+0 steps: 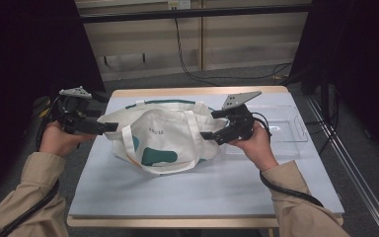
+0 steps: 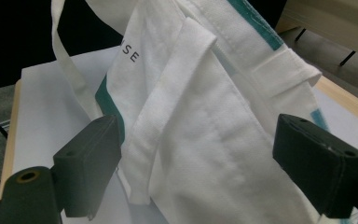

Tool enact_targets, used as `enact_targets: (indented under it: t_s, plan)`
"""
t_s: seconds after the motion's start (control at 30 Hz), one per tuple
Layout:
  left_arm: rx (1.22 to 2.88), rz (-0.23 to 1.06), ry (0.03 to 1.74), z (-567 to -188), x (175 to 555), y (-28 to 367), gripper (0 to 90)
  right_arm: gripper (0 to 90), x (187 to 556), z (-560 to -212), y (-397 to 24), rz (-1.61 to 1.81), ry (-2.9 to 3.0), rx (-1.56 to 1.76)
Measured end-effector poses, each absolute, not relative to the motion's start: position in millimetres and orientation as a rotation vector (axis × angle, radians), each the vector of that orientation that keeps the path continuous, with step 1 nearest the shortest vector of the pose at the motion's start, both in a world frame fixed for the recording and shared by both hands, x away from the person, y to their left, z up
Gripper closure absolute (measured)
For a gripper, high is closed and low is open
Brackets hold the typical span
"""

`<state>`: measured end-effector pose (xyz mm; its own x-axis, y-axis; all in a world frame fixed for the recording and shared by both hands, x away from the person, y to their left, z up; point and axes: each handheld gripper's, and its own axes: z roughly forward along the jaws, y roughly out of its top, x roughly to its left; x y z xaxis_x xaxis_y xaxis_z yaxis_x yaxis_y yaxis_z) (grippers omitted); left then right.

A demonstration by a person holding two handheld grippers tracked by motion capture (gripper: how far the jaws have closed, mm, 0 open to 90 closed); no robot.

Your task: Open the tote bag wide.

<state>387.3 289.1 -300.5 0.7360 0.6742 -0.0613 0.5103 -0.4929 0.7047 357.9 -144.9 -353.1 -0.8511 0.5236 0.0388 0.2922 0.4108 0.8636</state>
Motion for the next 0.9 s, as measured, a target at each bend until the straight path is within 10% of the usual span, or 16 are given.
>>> enact_targets:
  t_s: [0.9]
  plan:
    - [2.279, 0.264, 0.775, -298.5, 399.8, 254.7, 54.7, 42.1, 360.3, -363.6, -133.4, 1.402, 2.548, 0.622]
